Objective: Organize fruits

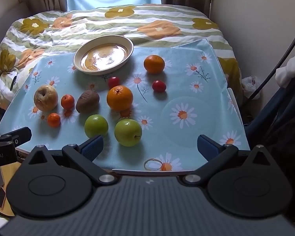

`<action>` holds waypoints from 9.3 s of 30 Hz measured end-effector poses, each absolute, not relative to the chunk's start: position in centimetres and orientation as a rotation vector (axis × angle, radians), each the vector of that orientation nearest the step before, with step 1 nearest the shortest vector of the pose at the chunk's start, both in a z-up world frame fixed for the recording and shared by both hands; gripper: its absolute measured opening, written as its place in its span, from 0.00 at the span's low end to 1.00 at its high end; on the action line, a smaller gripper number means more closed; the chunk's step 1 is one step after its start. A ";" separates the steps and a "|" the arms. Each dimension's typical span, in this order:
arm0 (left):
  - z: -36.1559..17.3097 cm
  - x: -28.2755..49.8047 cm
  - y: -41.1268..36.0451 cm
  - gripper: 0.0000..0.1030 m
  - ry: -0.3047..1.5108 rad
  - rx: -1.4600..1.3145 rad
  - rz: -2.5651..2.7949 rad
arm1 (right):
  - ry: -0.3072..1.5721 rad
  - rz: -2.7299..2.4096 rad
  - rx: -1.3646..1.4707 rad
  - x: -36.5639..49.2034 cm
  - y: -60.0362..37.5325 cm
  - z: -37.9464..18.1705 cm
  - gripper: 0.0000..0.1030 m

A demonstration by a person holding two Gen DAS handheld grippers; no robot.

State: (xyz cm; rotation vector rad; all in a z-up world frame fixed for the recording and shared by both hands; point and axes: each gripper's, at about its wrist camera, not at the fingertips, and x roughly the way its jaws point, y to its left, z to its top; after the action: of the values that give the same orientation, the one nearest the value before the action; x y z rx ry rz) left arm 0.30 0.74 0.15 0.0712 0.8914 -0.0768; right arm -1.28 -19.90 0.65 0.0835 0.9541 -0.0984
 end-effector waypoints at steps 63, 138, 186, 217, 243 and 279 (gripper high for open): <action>0.6 1.6 1.5 1.00 0.870 0.102 -0.072 | 0.956 -0.103 0.081 -0.7 -19.4 0.4 1.00; -13.0 8.4 2.8 0.39 0.886 0.210 -0.188 | 0.993 -0.068 0.082 4.8 -16.9 -12.0 0.76; -1.2 20.9 -3.0 0.38 0.673 0.290 -0.229 | 0.813 0.171 0.019 18.3 -21.3 1.0 0.69; -11.3 37.0 -7.7 0.47 0.899 0.421 -0.453 | 0.926 -0.089 0.163 30.4 -22.9 -3.4 0.69; -4.8 26.6 0.5 0.92 0.847 0.232 -0.160 | 0.932 0.205 -0.050 34.6 -17.3 -6.1 0.69; -1.9 22.9 2.8 0.93 0.823 0.202 -0.194 | 0.785 0.096 -0.002 27.3 -17.1 -1.2 1.00</action>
State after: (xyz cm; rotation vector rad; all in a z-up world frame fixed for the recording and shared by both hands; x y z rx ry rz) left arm 22.87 2.81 -1.87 0.2018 0.8233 -0.1944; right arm 27.25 -17.13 -1.21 -0.0015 0.7852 0.0958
